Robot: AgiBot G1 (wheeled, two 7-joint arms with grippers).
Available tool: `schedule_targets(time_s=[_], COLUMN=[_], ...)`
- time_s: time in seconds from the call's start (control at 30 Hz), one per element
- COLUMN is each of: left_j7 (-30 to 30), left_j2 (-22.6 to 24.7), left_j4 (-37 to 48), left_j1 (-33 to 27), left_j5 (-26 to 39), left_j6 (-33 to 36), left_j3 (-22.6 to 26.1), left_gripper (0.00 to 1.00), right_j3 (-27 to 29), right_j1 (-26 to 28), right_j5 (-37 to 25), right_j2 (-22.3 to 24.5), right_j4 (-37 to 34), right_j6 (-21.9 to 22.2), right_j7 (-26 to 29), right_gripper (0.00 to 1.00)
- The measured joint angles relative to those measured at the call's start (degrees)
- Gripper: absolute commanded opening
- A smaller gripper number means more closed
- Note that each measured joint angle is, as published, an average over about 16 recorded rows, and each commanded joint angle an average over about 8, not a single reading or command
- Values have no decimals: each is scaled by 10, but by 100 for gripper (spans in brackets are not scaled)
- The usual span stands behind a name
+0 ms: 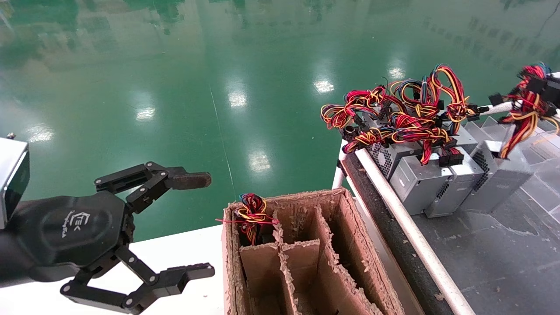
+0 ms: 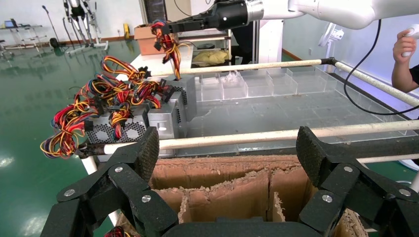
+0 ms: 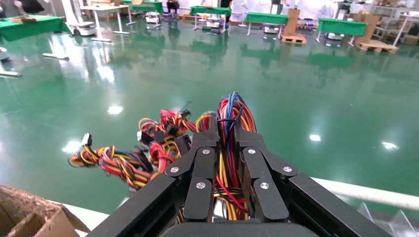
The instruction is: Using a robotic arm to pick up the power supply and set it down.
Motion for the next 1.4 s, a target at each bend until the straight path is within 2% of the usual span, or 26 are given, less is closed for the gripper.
schedule_targets(time_s=[0.07, 0.1, 0.13, 0.33, 0.37, 0.4, 1.03, 1.4], left_j7=[0, 0, 0, 0, 0, 0, 0, 0], left_j2=[0, 0, 0, 0, 0, 0, 0, 0], left_j4=[0, 0, 0, 0, 0, 0, 0, 0], left_j1=[0, 0, 0, 0, 0, 0, 0, 0], left_j5=[0, 0, 0, 0, 0, 0, 0, 0], left_j6=[0, 0, 0, 0, 0, 0, 0, 0], left_j3=[0, 0, 0, 0, 0, 0, 0, 0], left_gripper=[100, 100, 100, 100, 100, 100, 100, 100], right_j3=[-6, -8, -11, -23, -25, -27, -31, -24], right_j1=[10, 15, 20, 42, 46, 49, 91, 80], right_j5=[-7, -11, -14, -31, -34, -36, -40, -10], right_j2=[-8, -12, -15, -34, -36, -39, -47, -43], right_j4=[-6, -10, -13, -41, -45, -50, -107, -68], right_j6=[0, 1, 1, 4, 4, 4, -24, -41], right_j7=[-1, -1, -2, -9, -10, -11, -33, -20], right_gripper=[2, 5, 13, 87, 95, 100, 100, 100])
